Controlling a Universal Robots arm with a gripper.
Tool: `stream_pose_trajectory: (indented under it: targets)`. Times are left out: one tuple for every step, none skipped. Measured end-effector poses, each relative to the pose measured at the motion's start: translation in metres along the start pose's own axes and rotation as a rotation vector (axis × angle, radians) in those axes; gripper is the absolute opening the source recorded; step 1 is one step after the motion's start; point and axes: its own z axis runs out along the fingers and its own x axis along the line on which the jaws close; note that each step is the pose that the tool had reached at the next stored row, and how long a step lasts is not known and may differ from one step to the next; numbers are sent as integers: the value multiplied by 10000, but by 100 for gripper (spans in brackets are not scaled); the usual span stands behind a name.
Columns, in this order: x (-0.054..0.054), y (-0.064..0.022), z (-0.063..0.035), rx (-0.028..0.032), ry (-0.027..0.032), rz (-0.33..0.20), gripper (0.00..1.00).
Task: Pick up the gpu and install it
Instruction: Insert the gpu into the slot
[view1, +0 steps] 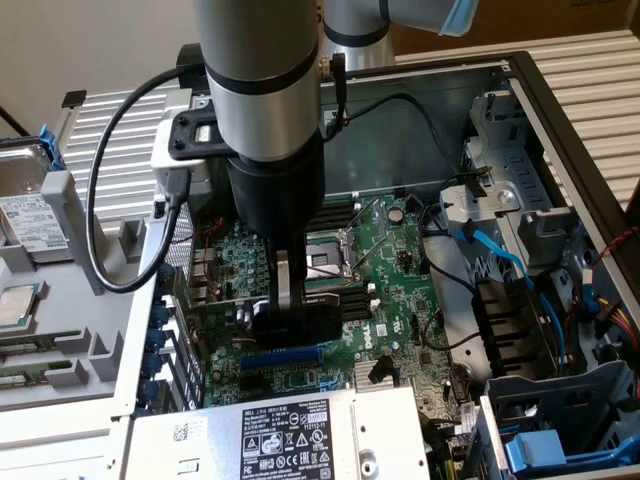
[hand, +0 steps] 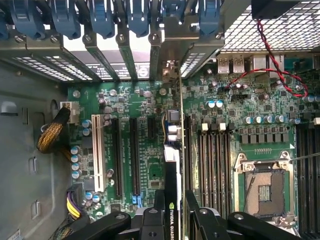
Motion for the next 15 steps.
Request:
stream_pose_trajectory:
  targets:
    - [0,0,0,0,0,0,26]
    - [0,0,0,0,0,-1,26]
    - [-2,0,1,1,0,0,26]
    - [-2,1,1,1,-1,0,26]
    - [-2,1,1,1,-1,1,26]
    - [-2,1,1,0,0,1,26]
    - [-2,1,1,0,0,1,26]
    - [-3,1,1,0,0,1,26]
    - [-6,0,1,0,0,0,26]
    - [-8,1,1,1,0,1,26]
    - [-10,1,1,1,-1,1,26]
    - [-14,2,1,0,0,2,26]
    - [-14,2,1,0,0,2,26]
    - [-14,2,1,0,0,2,26]
    - [-14,2,1,0,0,2,26]
